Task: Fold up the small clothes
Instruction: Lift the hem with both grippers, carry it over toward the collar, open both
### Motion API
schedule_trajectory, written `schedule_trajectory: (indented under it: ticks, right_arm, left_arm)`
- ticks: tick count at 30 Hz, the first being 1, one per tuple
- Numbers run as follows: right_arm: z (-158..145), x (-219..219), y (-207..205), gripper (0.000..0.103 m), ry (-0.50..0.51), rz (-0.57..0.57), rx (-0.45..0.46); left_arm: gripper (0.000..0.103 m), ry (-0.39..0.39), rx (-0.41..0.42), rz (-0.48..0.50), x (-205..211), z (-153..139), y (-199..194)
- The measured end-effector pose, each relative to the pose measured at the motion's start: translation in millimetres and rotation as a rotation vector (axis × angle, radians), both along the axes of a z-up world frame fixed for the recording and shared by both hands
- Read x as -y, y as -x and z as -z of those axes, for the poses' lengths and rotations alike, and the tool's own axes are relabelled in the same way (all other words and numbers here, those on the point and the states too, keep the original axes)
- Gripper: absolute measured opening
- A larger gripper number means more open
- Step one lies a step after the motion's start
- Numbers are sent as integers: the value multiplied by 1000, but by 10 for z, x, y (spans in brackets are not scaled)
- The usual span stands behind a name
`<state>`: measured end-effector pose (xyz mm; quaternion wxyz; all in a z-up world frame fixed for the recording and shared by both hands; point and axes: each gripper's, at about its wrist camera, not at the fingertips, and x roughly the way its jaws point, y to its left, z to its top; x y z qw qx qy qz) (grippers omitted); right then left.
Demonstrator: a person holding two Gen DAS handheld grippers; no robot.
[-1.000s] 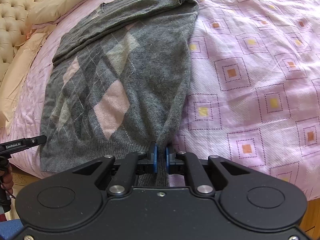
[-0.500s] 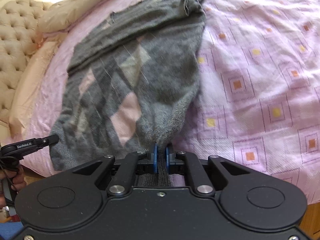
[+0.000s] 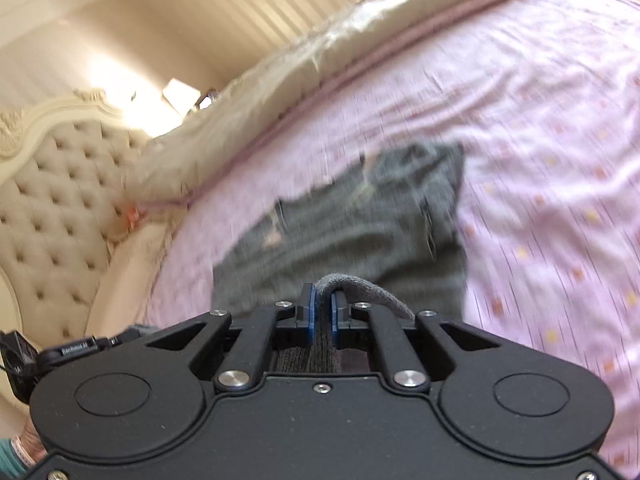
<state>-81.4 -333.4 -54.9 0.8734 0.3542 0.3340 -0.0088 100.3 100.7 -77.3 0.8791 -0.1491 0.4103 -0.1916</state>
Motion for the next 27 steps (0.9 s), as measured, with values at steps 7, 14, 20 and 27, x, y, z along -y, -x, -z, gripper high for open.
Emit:
schedule_trajectory:
  ticks: [7, 14, 20, 27]
  right_arm:
    - [39, 314, -1012, 11, 20, 72, -22]
    - [464, 437, -1762, 10, 73, 77, -139]
    - [724, 565, -2129, 10, 95, 87, -220]
    - [808, 630, -2244, 30, 148, 168, -237]
  left_arm:
    - [5, -2, 17, -1, 323, 36, -801]
    - [5, -69, -69, -5, 560, 495, -1491]
    - [9, -112, -119, 21, 696, 725, -1855]
    - [42, -179, -95, -45, 646, 722, -2027]
